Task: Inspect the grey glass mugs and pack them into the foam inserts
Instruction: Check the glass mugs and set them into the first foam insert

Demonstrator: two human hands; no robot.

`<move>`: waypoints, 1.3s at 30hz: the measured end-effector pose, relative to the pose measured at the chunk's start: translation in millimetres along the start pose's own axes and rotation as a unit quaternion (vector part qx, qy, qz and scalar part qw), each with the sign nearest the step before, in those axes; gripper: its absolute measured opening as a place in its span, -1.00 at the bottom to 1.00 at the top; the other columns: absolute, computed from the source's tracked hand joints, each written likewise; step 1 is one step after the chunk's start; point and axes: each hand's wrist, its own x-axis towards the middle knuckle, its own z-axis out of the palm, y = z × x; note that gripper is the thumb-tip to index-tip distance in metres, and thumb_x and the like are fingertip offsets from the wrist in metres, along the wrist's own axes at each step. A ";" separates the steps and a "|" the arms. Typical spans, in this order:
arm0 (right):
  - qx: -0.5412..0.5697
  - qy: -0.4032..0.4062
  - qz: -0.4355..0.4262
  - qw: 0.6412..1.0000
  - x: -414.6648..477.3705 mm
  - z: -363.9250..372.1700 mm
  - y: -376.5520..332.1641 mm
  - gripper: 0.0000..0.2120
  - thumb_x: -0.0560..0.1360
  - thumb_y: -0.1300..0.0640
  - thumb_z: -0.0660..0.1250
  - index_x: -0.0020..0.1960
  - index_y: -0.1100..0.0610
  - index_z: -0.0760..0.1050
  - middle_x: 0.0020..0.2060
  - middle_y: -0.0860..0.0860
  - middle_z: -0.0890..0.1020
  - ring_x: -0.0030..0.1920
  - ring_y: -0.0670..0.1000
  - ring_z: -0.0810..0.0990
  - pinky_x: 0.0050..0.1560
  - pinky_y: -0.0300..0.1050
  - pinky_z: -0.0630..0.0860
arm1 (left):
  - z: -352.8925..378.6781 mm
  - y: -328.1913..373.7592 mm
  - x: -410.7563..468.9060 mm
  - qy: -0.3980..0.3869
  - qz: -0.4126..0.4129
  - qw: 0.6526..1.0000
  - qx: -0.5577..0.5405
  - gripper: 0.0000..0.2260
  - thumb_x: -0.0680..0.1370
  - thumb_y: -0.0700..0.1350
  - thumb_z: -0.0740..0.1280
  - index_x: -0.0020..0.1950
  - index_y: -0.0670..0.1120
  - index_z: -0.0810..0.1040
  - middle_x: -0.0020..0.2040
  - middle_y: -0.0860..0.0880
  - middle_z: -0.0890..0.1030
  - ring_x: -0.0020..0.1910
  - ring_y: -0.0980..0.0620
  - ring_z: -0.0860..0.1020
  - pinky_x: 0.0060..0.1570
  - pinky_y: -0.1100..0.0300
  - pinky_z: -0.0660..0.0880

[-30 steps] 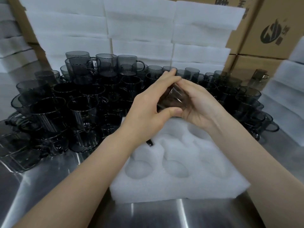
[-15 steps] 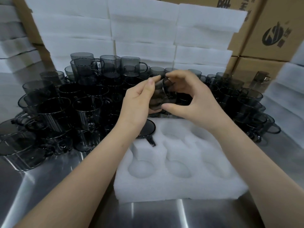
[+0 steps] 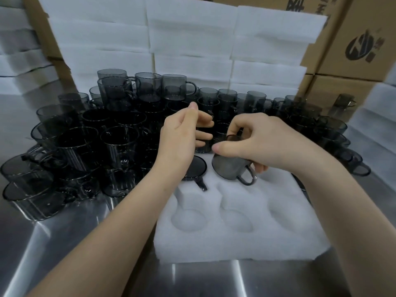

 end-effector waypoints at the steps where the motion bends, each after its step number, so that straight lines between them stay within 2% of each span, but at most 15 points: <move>1: -0.023 -0.006 0.003 1.000 -0.8 0.4 -0.9 -0.63 0.19 -0.28 0.44 -0.23 -0.02 0.51 -0.52 -0.17 0.56 -0.58 -0.09 0.55 -0.57 -0.28 0.42 | -0.3 -0.1 0.1 0.001 -0.001 1.000 0.003 -0.62 0.68 0.01 0.11 -0.18 -0.06 0.63 -0.16 -0.04 0.70 -0.23 -0.07 0.67 -0.17 0.00 0.58; 4: -0.072 -0.012 0.008 0.997 -2.7 0.9 -3.5 -0.64 0.22 -0.28 0.42 -0.23 -0.03 0.49 -0.46 -0.13 0.57 -0.47 -0.11 0.57 -0.50 -0.21 0.44 | -0.4 -0.4 0.0 0.000 0.001 1.000 0.012 -0.61 0.68 0.00 0.12 -0.19 -0.07 0.63 -0.16 -0.04 0.70 -0.25 -0.05 0.67 -0.20 0.05 0.57; 8: -0.241 -0.052 -0.040 0.968 -3.6 18.9 -3.5 -0.62 0.43 -0.30 0.24 -0.05 0.01 0.36 -0.09 -0.09 0.44 -0.02 -0.02 0.45 -0.09 -0.09 0.38 | 0.0 -0.1 -0.7 -0.002 -0.001 1.000 0.011 -0.61 0.67 0.00 0.12 -0.20 -0.07 0.63 -0.16 -0.03 0.70 -0.27 -0.02 0.66 -0.22 0.09 0.56; 11: -0.275 -0.105 -0.036 0.955 -9.6 35.2 2.1 -0.56 0.56 -0.26 -0.03 0.28 0.01 0.24 0.22 -0.01 0.32 0.31 0.06 0.27 0.28 0.03 0.21 | -0.3 0.0 -0.3 0.001 -0.001 1.000 0.009 -0.61 0.67 0.00 0.13 -0.20 -0.07 0.63 -0.17 -0.03 0.71 -0.27 0.00 0.66 -0.27 0.16 0.54; 14: -0.260 -0.161 -0.027 0.952 -14.6 39.9 4.9 -0.30 0.53 -0.30 -0.19 0.58 -0.01 -0.15 0.51 -0.05 0.10 0.52 0.01 0.01 0.49 0.07 -0.05 | 0.0 -0.7 0.5 0.003 0.002 1.000 0.005 -0.61 0.67 0.00 0.13 -0.21 -0.07 0.63 -0.19 -0.02 0.70 -0.24 -0.04 0.67 -0.27 0.17 0.53; 21: -0.257 -0.214 -0.010 0.943 -6.2 40.9 4.3 -0.17 0.44 -0.43 -0.24 0.57 -0.02 -0.29 0.56 -0.02 -0.01 0.55 0.01 -0.12 0.51 0.10 -0.15 | 1.1 -3.1 1.9 0.022 0.018 1.000 0.006 -0.60 0.67 -0.02 0.13 -0.25 -0.06 0.62 -0.22 -0.02 0.70 -0.25 0.00 0.65 -0.28 0.22 0.51; 23: -0.209 -0.206 -0.004 0.956 -1.4 39.4 6.6 -0.23 0.50 -0.37 -0.16 0.59 0.02 -0.04 0.53 0.01 0.14 0.54 0.03 0.03 0.51 0.08 -0.06 | 1.3 -2.3 1.1 0.038 0.026 0.999 -0.001 -0.60 0.67 -0.04 0.13 -0.28 -0.08 0.60 -0.27 -0.04 0.69 -0.30 0.02 0.63 -0.32 0.24 0.50; 24: -0.164 -0.183 -0.011 0.969 2.2 37.8 7.9 -0.35 0.56 -0.28 -0.07 0.49 0.07 0.25 0.43 0.06 0.33 0.46 0.03 0.23 0.48 0.08 0.10 | 1.2 -1.7 0.6 0.053 0.030 0.998 -0.008 -0.59 0.67 -0.05 0.14 -0.30 -0.10 0.58 -0.32 -0.05 0.67 -0.34 0.02 0.61 -0.34 0.24 0.50; 25: -0.112 -0.136 -0.025 0.984 7.0 35.2 9.6 -0.53 0.61 -0.15 0.03 0.28 0.11 0.49 0.23 0.07 0.52 0.27 0.00 0.43 0.38 0.05 0.29 | 1.1 -0.8 -0.4 0.069 0.034 0.997 -0.014 -0.58 0.67 -0.07 0.15 -0.34 -0.12 0.56 -0.37 -0.06 0.64 -0.39 0.03 0.58 -0.37 0.24 0.48; 26: -0.065 -0.073 -0.028 0.995 12.9 31.1 11.5 -0.68 0.62 -0.03 0.12 0.09 0.10 0.59 0.02 0.04 0.60 0.08 -0.05 0.51 0.24 -0.02 0.42 | 1.2 -0.3 -1.6 0.084 0.039 0.996 -0.016 -0.58 0.66 -0.08 0.15 -0.37 -0.13 0.52 -0.41 -0.06 0.60 -0.43 0.04 0.54 -0.39 0.23 0.46; 27: -0.030 -0.011 -0.016 0.999 20.3 25.5 12.3 -0.75 0.61 0.06 0.17 0.06 0.04 0.63 -0.08 -0.07 0.62 -0.01 -0.08 0.54 0.13 -0.11 0.47 | 1.3 0.3 -3.0 0.097 0.047 0.994 -0.012 -0.57 0.66 -0.08 0.16 -0.40 -0.13 0.49 -0.45 -0.05 0.55 -0.45 0.06 0.50 -0.41 0.23 0.45; 30: -0.013 0.087 0.000 0.996 49.0 13.1 13.7 -0.68 0.54 0.16 0.22 0.24 -0.01 0.56 -0.02 -0.08 0.64 -0.02 -0.04 0.59 0.16 -0.14 0.49 | 1.7 1.0 -7.2 0.115 0.072 0.990 0.033 -0.56 0.63 -0.07 0.17 -0.45 -0.15 0.39 -0.53 0.01 0.43 -0.49 0.08 0.39 -0.40 0.15 0.37; 33: -0.054 0.080 0.006 0.995 77.8 13.7 11.5 -0.57 0.53 0.12 0.21 0.39 0.03 0.41 0.19 0.05 0.61 0.17 0.12 0.58 0.16 -0.08 0.47 | 3.5 0.6 -8.7 0.086 0.098 0.984 0.120 -0.58 0.59 -0.04 0.18 -0.39 -0.26 0.34 -0.49 -0.13 0.34 -0.45 0.04 0.29 -0.37 0.12 0.27; 35: -0.066 0.067 0.017 0.995 94.3 17.6 10.2 -0.53 0.54 0.08 0.20 0.45 0.03 0.33 0.27 0.08 0.56 0.21 0.17 0.56 0.11 -0.02 0.48 | 5.6 0.5 -9.2 0.039 0.094 0.977 0.189 -0.59 0.56 0.00 0.17 -0.38 -0.25 0.33 -0.49 -0.10 0.32 -0.44 0.03 0.28 -0.37 0.09 0.27; 39: -0.129 0.063 0.032 0.989 114.9 26.5 9.6 -0.66 0.56 0.00 0.21 0.30 0.04 0.46 0.22 0.08 0.58 0.17 0.17 0.55 0.13 0.02 0.50 | 6.7 1.0 -10.2 -0.020 0.099 0.959 0.265 -0.60 0.48 0.10 0.12 -0.39 -0.19 0.35 -0.50 -0.08 0.39 -0.42 -0.11 0.37 -0.33 -0.04 0.42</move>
